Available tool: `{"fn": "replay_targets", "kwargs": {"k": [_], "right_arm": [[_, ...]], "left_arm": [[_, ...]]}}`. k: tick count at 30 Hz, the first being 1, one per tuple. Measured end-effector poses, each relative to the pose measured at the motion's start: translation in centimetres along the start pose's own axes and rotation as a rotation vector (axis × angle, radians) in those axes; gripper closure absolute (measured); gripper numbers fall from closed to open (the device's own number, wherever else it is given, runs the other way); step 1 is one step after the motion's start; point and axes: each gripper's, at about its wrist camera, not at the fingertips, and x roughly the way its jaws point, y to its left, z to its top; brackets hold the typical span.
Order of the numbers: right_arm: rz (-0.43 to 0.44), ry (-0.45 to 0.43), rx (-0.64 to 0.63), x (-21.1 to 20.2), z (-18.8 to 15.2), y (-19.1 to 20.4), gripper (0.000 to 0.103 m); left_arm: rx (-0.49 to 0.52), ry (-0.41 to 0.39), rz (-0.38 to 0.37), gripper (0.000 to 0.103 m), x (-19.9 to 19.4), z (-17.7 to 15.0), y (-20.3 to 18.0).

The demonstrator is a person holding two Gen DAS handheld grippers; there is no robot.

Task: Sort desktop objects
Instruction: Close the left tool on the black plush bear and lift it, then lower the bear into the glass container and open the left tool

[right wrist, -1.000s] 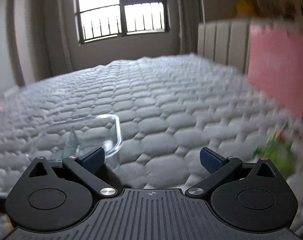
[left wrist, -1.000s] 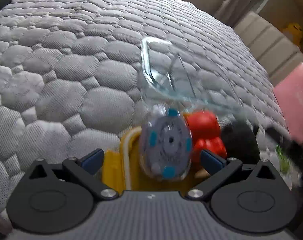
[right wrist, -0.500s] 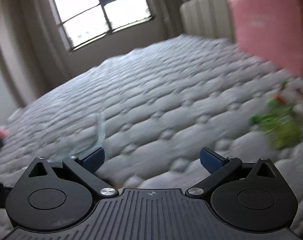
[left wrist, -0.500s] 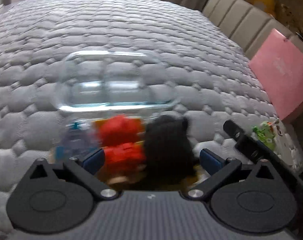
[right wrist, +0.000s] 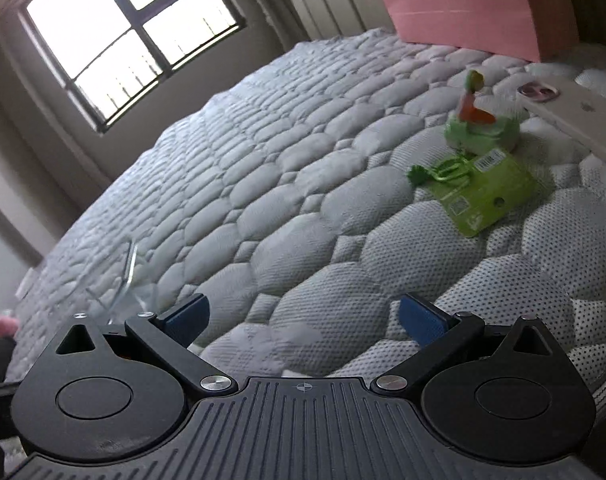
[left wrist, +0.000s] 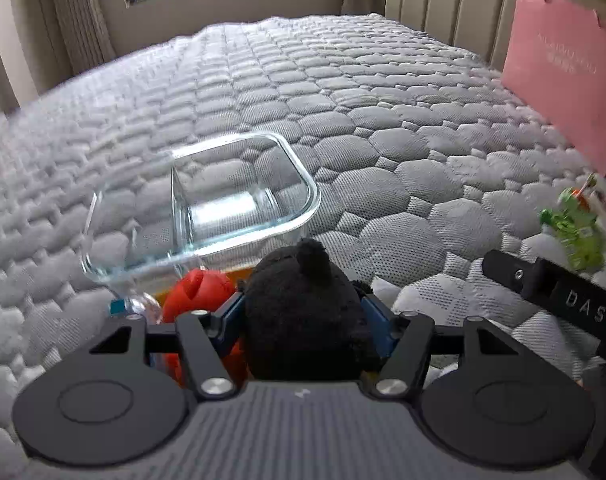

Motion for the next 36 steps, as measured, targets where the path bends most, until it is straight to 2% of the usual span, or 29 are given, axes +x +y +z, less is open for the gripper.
{"fn": "replay_targets", "kwargs": {"k": [7, 10, 11, 15, 17, 21, 27, 30, 32, 34, 36], "right_arm": [[0.023, 0.019, -0.012, -1.0, -0.5, 1.3, 0.0], [0.034, 0.04, -0.002, -1.2, -0.9, 1.7, 0.0], [0.039, 0.044, -0.001, -1.2, -1.0, 1.9, 0.0], [0.049, 0.048, -0.018, -1.4, -1.2, 2.7, 0.0], [0.051, 0.052, -0.022, -1.1, -1.3, 2.9, 0.0], [0.051, 0.071, -0.03, -0.5, -1.6, 3.2, 0.0], [0.043, 0.076, -0.056, -0.2, -1.9, 3.7, 0.0], [0.041, 0.079, -0.067, -0.1, -1.9, 3.9, 0.0], [0.039, 0.079, -0.075, 0.0, -1.9, 4.1, 0.0], [0.034, 0.076, -0.08, 0.2, -2.1, 4.3, 0.0], [0.024, 0.073, -0.088, 0.3, -2.3, 4.6, 0.0]], "left_arm": [[-0.067, -0.005, -0.166, 0.039, -2.9, 0.1, 2.5], [-0.133, -0.04, -0.265, 0.039, -5.7, 1.6, 5.2], [-0.148, -0.064, -0.266, 0.039, -6.6, 2.3, 6.2], [-0.165, -0.16, -0.154, 0.039, -8.4, 5.9, 10.2], [-0.161, -0.145, -0.112, 0.039, -7.2, 7.7, 11.7], [-0.182, -0.051, -0.073, 0.039, -2.5, 10.3, 14.3], [-0.213, -0.003, -0.114, 0.037, 2.0, 9.9, 15.3], [-0.196, 0.005, -0.09, 0.037, 2.2, 9.6, 15.4], [-0.2, -0.031, -0.095, 0.033, 1.1, 9.7, 15.9], [-0.218, -0.077, -0.105, 0.019, -0.3, 9.8, 16.4], [-0.232, -0.104, -0.104, 0.015, -1.4, 9.9, 16.6]]}}
